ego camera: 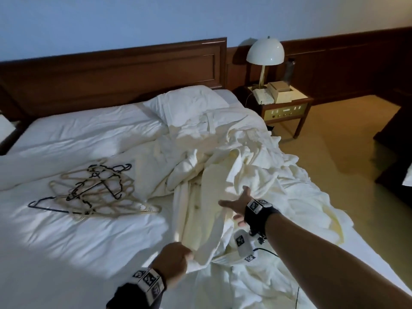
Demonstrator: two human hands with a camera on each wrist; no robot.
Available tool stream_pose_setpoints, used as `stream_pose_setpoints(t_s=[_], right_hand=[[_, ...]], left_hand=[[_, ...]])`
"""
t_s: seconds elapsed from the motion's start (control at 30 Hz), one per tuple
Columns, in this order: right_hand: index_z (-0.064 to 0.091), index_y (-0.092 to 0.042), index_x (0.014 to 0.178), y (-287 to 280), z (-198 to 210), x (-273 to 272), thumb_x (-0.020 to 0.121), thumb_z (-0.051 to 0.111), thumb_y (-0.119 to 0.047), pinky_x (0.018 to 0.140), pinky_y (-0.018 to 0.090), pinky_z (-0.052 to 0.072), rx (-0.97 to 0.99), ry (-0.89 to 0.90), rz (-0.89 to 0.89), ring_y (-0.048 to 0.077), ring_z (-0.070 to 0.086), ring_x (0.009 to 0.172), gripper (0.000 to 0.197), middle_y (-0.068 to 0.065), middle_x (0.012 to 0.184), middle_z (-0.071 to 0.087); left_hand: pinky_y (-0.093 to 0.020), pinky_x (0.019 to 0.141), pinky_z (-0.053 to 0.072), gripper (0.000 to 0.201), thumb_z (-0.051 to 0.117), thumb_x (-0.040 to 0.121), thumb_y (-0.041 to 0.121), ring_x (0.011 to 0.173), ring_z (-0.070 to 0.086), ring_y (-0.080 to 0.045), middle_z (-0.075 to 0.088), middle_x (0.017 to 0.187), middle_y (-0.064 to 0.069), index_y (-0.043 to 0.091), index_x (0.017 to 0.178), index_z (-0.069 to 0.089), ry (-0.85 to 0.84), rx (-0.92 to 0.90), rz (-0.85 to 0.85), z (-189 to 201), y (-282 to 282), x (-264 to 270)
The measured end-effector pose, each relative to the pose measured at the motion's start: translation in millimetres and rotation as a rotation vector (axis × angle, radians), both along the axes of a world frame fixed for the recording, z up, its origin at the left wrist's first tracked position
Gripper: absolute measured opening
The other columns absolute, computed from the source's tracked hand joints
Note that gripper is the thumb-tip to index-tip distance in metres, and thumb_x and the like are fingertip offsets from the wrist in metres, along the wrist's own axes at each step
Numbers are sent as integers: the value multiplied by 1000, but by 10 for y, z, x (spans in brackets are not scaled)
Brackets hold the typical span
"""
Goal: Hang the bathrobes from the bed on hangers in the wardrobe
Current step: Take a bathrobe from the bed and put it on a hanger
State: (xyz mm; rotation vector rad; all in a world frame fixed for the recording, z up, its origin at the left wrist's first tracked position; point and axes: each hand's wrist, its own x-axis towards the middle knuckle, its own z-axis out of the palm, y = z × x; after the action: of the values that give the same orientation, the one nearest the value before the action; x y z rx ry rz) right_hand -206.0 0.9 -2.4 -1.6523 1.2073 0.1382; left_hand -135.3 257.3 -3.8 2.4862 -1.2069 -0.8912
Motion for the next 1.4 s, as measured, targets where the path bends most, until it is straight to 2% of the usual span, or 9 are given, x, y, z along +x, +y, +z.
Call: stream_pose_setpoints(t_s=[0.1, 0.23, 0.5, 0.67, 0.77, 0.9, 1.03, 1.2, 1.4], right_hand=[[28, -19, 136, 516, -99, 66, 78, 62, -20, 69, 37, 59, -62, 59, 85, 31, 71, 81, 68, 14, 97, 67], [55, -13, 131, 979, -155, -144, 96, 47, -17, 100, 33, 45, -360, 325, 538, 29, 54, 121, 36, 8, 132, 56], [64, -14, 114, 1312, -44, -1322, 94, 44, -26, 81, 29, 46, -403, 475, 373, 30, 61, 105, 31, 11, 114, 65], [64, -20, 100, 1947, 106, -1589, 91, 39, -33, 75, 28, 45, -321, 392, 408, 28, 61, 94, 29, 8, 108, 65], [62, -24, 99, 2406, 158, -1491, 89, 39, -36, 78, 29, 45, -270, 342, 524, 26, 58, 90, 28, 7, 111, 65], [61, -16, 112, 2731, 86, -1350, 94, 42, -31, 80, 33, 48, -320, 439, 756, 32, 62, 97, 30, 13, 115, 63], [61, -8, 115, 2555, -16, -1420, 96, 42, -35, 80, 39, 52, -437, 600, 838, 35, 65, 102, 39, 14, 112, 66], [46, -32, 132, 2002, -69, -1409, 93, 44, -44, 86, 36, 49, -469, 524, 678, 29, 61, 111, 41, 5, 128, 59], [47, -30, 131, 1217, 182, -936, 93, 48, -43, 77, 33, 48, -577, 424, 565, 29, 62, 106, 40, 6, 125, 59]], left_hand=[[-15, 71, 31, 31, 53, 92, 31, 95, 63, -20, 64, 90, -10, 6, 89, 69, 35, 23, -64, -47, 365, -137], [-12, 94, 34, 30, 37, 76, 21, 113, 54, -14, 58, 105, 1, 36, 81, 62, 164, -72, 56, -8, 801, -99], [-29, 78, 48, 21, 51, 73, 18, 79, 61, -24, 68, 77, -8, 14, 71, 72, 307, -158, 34, 135, 774, -186], [-19, 93, 39, 28, 48, 88, 8, 115, 59, -20, 67, 112, -3, 13, 102, 72, 268, 59, -37, -265, 999, -285], [-28, 71, 48, 17, 47, 83, 11, 73, 64, -21, 66, 69, 2, 17, 75, 61, 474, 116, 33, -442, 1206, -250], [-20, 51, 34, 27, 46, 74, 30, 60, 57, -19, 69, 84, -6, 14, 93, 56, 492, 84, 102, -477, 1315, -207], [-18, 47, 42, 10, 49, 92, 18, 59, 57, -17, 67, 81, -2, 18, 88, 57, 424, 51, 134, -430, 1246, -92], [-36, 71, 58, 10, 52, 75, 27, 72, 67, -22, 71, 86, -1, 28, 81, 59, 294, 58, 98, -273, 1148, 235], [-29, 73, 51, 14, 51, 89, 17, 84, 66, -27, 69, 99, -8, 28, 85, 58, 140, -23, 103, 44, 715, 589]])
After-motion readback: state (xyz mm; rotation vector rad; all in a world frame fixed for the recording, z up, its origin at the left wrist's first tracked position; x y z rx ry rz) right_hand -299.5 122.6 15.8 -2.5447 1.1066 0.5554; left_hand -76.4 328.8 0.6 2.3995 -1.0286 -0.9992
